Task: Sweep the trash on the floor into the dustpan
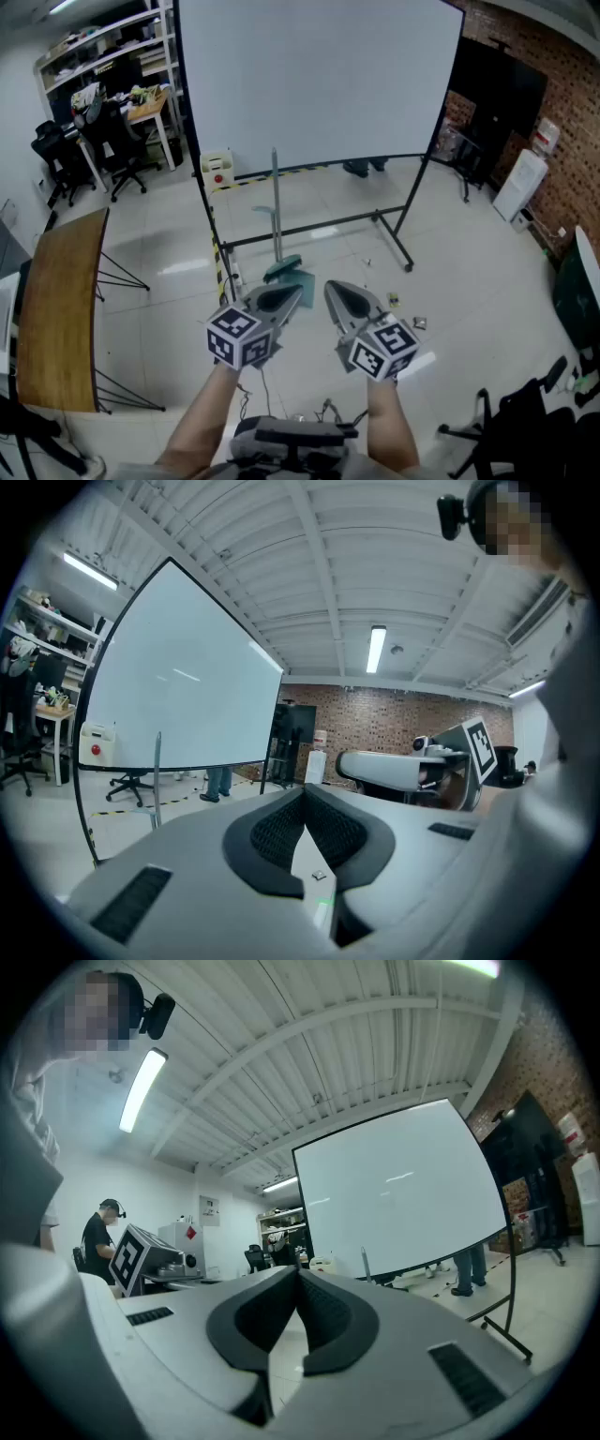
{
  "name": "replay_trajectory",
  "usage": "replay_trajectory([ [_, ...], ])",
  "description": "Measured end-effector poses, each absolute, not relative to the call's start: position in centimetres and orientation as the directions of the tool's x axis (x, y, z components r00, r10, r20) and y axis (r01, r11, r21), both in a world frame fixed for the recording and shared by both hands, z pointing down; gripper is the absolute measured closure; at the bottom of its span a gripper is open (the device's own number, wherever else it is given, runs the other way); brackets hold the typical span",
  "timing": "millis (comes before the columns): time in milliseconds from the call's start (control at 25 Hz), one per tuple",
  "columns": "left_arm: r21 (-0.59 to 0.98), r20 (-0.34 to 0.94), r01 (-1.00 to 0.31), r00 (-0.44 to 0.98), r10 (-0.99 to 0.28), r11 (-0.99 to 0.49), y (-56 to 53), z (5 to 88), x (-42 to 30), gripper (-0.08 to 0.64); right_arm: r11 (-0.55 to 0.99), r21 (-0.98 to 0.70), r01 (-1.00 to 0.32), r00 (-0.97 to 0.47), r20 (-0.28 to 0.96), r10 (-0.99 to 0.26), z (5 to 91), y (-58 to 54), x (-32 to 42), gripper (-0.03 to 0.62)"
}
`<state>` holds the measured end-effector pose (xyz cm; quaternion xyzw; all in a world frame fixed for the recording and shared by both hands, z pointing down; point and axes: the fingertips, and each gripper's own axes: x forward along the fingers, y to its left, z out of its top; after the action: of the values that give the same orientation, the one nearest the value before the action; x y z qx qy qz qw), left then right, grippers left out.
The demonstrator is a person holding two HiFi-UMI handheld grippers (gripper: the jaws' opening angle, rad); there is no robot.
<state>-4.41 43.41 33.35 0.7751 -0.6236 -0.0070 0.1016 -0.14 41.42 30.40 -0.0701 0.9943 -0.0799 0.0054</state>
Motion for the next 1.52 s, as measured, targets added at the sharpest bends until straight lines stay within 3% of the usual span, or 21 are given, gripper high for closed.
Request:
replay_trajectory([
  [240, 0.172, 0.113, -0.968, 0.201, -0.973, -0.180, 40.2, 33.1, -6.3, 0.552, 0.973, -0.185, -0.136, -0.989, -0.026, -0.143, 29.6, 37.4, -1.4, 0.592],
  [1120, 0.230, 0.214, -0.956, 0.232, -0.949, -0.182, 22.4, 41.0, -24.6, 0.552, 0.945, -0.168, -0.280, -0.955, 0.152, -0.256, 34.1, 19.4, -18.1, 0.592],
  [1520, 0.205, 0.308, -0.978, 0.111, -0.945, -0.048, 16.4, 43.9, -29.7, 0.552, 0.965, -0.222, -0.138, -0.984, 0.144, -0.107, 36.1, 12.3, -24.3, 0.592],
])
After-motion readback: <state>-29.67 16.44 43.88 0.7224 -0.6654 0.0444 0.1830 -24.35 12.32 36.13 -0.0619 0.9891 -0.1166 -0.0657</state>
